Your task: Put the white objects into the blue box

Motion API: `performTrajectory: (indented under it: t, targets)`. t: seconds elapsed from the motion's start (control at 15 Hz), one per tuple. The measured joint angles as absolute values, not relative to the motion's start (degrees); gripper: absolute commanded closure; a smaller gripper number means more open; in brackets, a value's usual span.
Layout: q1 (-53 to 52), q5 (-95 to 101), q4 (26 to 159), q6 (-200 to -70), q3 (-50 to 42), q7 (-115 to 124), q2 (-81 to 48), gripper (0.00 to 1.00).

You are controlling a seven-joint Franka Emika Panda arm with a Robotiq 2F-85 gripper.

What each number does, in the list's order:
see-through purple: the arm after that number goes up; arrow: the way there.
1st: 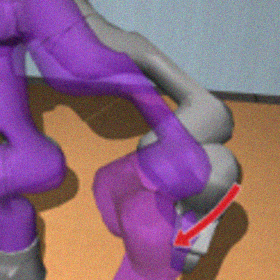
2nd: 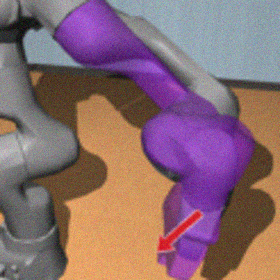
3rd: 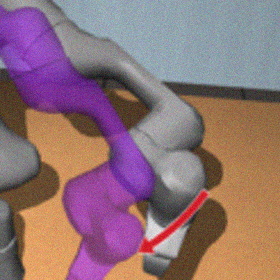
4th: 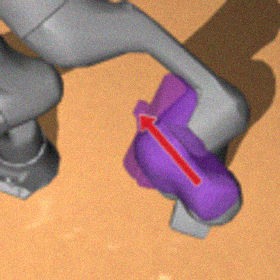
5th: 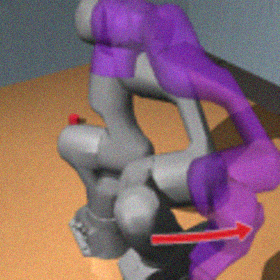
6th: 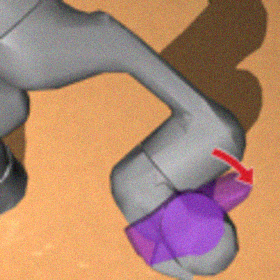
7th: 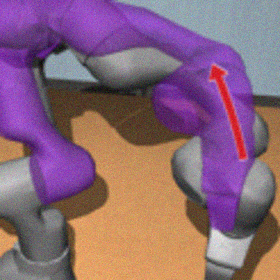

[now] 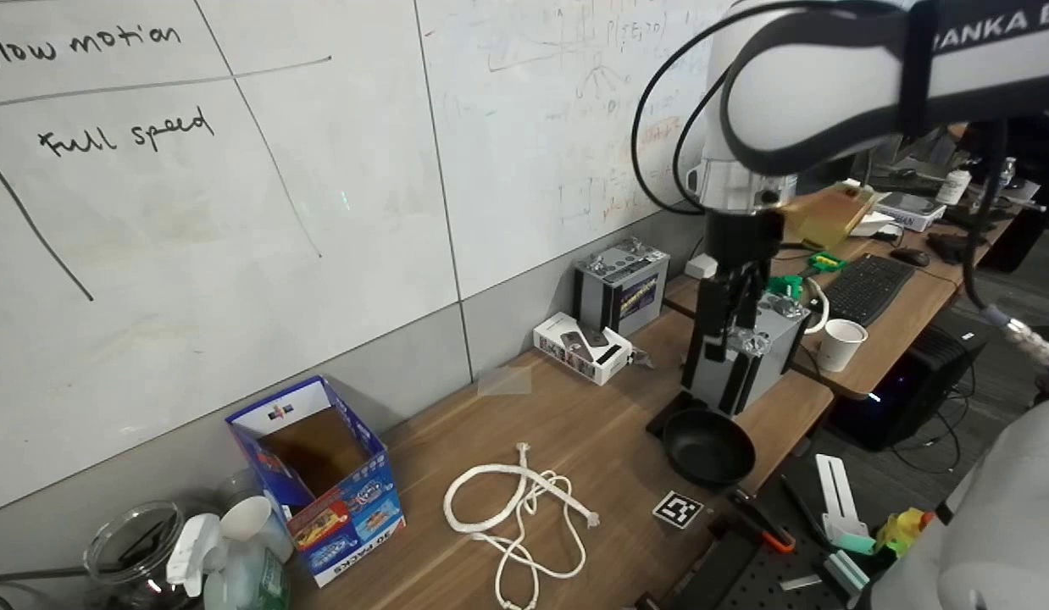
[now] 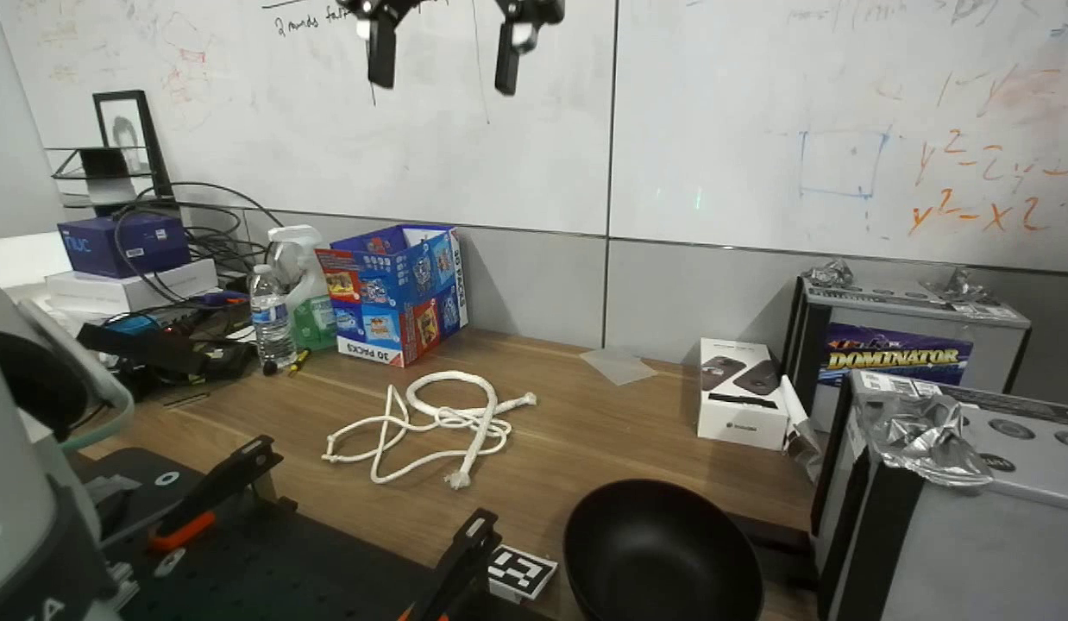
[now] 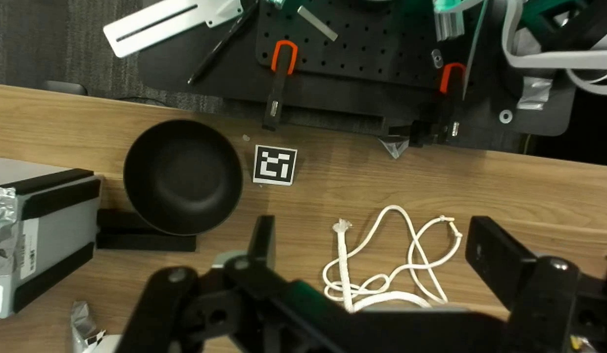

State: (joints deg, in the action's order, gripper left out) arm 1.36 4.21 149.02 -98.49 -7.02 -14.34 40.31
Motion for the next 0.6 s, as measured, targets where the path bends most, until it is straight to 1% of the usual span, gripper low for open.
performTrajectory:
  t: [0.27,0.6]
  targets:
    - [-0.72,3.05,159.44,-115.15,-1.46,-7.62,39.19,0.00]
    - [-5.46,-1.68,160.58,-131.20,4.50,0.66,29.38,0.00]
